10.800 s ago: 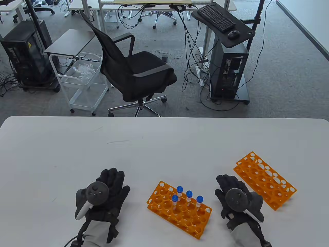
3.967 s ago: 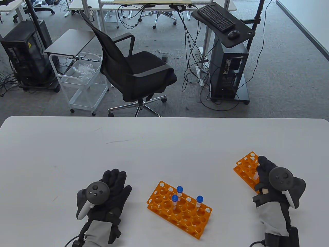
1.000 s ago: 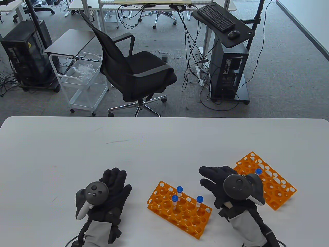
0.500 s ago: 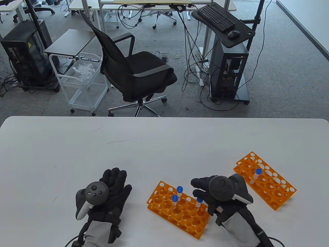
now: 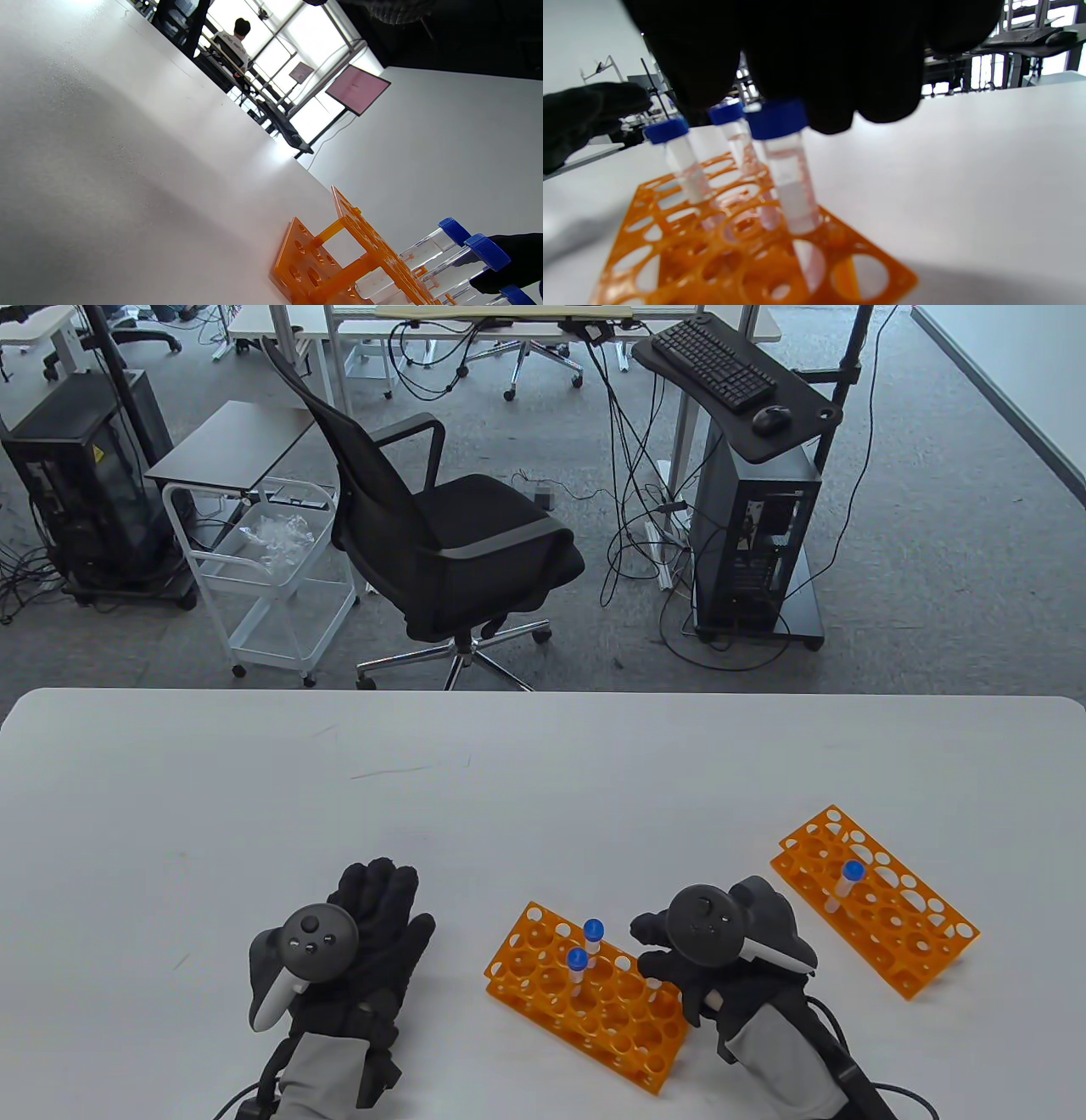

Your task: Transfer 4 test tubes between racks (Right hand only)

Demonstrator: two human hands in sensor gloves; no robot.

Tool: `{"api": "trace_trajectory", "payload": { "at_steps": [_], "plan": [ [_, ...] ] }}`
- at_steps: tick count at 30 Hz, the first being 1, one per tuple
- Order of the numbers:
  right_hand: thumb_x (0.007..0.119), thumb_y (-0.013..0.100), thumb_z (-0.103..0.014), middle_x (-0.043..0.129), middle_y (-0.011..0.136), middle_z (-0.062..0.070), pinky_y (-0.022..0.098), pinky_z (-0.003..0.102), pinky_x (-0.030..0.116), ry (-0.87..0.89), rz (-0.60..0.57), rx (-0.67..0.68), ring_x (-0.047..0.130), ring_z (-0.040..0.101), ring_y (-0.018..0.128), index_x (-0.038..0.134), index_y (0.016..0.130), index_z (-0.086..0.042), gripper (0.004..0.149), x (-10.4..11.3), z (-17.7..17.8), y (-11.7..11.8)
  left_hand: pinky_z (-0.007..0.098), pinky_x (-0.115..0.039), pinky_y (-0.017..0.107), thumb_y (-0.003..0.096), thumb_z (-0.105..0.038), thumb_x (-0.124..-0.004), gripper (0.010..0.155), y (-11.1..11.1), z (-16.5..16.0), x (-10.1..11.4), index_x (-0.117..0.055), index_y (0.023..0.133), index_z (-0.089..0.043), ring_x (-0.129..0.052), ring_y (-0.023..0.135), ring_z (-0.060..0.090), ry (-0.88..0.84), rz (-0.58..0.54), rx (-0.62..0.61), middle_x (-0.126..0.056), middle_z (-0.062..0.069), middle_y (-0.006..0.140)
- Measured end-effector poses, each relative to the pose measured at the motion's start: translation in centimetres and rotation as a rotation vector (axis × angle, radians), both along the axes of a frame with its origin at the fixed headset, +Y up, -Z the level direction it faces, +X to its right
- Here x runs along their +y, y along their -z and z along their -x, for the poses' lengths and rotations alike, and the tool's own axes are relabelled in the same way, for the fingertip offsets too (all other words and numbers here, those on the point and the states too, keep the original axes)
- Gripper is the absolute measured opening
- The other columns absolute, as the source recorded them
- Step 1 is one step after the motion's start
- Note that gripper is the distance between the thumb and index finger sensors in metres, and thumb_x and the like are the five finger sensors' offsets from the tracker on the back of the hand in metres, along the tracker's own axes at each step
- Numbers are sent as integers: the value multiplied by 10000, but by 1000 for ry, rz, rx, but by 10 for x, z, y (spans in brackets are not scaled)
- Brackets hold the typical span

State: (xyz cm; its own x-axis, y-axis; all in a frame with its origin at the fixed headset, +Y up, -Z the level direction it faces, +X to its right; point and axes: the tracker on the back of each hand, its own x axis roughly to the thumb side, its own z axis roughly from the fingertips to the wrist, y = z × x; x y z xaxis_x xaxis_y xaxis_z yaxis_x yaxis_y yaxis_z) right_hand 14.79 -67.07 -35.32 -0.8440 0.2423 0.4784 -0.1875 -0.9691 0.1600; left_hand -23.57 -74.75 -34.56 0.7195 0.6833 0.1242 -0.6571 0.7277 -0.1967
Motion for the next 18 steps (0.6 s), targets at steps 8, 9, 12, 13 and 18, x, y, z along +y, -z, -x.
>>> {"api": "trace_trajectory", "payload": {
  "at_steps": [8,9,12,13,18],
  "plan": [
    [875,430,-339,962,809,176,585,651,625,-39,35,1,901,436,701,851,884,-112,508,-7,2,2,407,56,801,586,-647,-501,672,0,0,1,-210,1147,-418,128,1083,126,-2,-1,0,-53,-111,1206],
    [875,430,-336,966,803,175,583,650,627,-37,36,1,906,434,694,854,881,-112,504,-7,2,2,407,55,801,586,-647,-501,673,0,0,1,-211,1148,-417,127,1083,127,-2,-1,0,-53,-110,1206],
    [874,428,-340,991,769,159,579,644,637,-40,36,4,930,417,666,875,856,-120,482,-7,3,2,408,55,801,586,-647,-501,673,0,0,0,-212,1148,-417,128,1083,127,-3,1,-1,-55,-110,1206],
    [873,427,-342,992,766,159,578,644,639,-39,38,3,931,417,662,875,856,-120,483,-7,3,2,408,54,801,585,-648,-501,673,0,0,0,-212,1147,-417,123,1083,128,-3,2,-1,-54,-109,1206],
    [875,423,-338,1001,745,153,570,640,649,-34,43,9,942,408,642,880,848,-118,479,-7,4,1,408,53,802,585,-647,-502,672,0,0,1,-214,1147,-417,123,1084,126,-3,0,-1,-56,-110,1206]
  ]
}}
